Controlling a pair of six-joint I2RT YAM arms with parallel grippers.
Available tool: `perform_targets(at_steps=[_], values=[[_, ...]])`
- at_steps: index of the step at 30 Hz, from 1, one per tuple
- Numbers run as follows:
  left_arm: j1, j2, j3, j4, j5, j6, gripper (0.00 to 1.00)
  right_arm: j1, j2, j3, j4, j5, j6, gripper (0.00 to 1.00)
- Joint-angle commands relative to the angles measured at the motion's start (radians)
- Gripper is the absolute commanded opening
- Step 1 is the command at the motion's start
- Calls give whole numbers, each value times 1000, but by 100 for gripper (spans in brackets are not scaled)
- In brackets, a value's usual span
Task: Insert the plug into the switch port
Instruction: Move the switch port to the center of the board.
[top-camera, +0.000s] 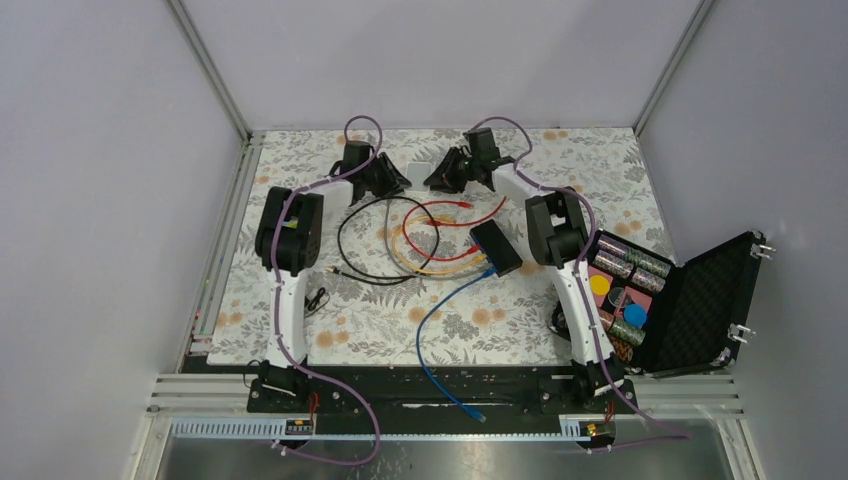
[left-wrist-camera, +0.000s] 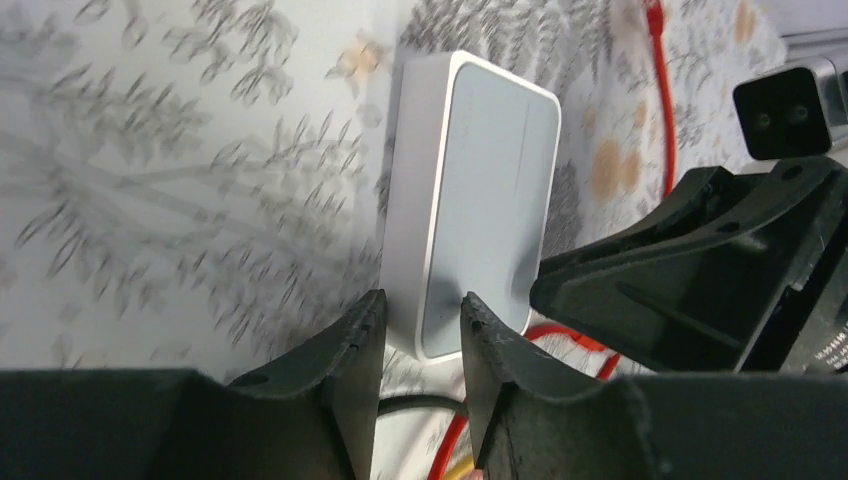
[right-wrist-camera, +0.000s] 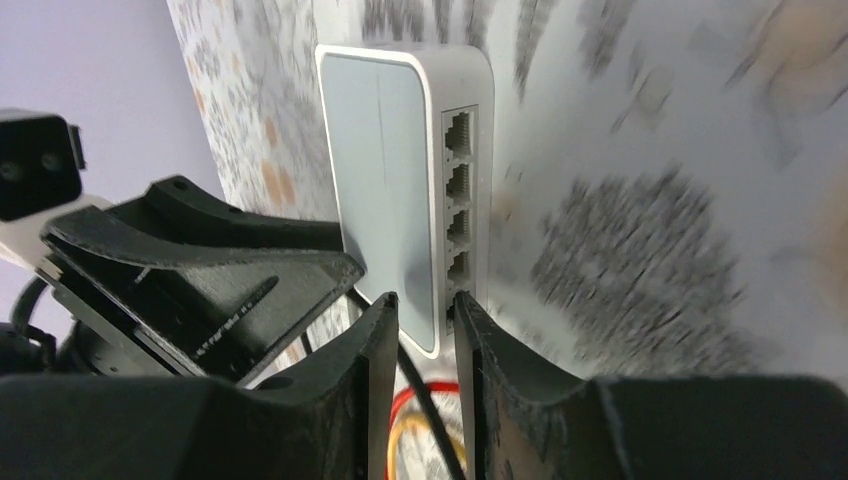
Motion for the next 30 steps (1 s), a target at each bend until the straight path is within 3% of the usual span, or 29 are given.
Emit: perform_targets(at_steps=[1,4,10,18,23,27,30], values=[[12,-169,-103,-35,6,77,34,98,-161,-177,104,-11,45,34],[34,-257,-201,-37,-21,99,36,132,-225,-282,216,7,65,34],[76,-402,-350,-48,-41,143,38,207,-247,-298,247,2,77,34],[84,-553,-479,-182,-179,240,38,303,-311,-425,283,62,94,35],[90,-640,-541,-240,-311,267,49,335,-344,-477,303,83,97,37],[90,-717,-583,-305,-444,285,65,343,-402,-521,254,95,56,49],[94,-817,-596,-406,-496,264,68,343,-494,-568,161,120,-80,59]])
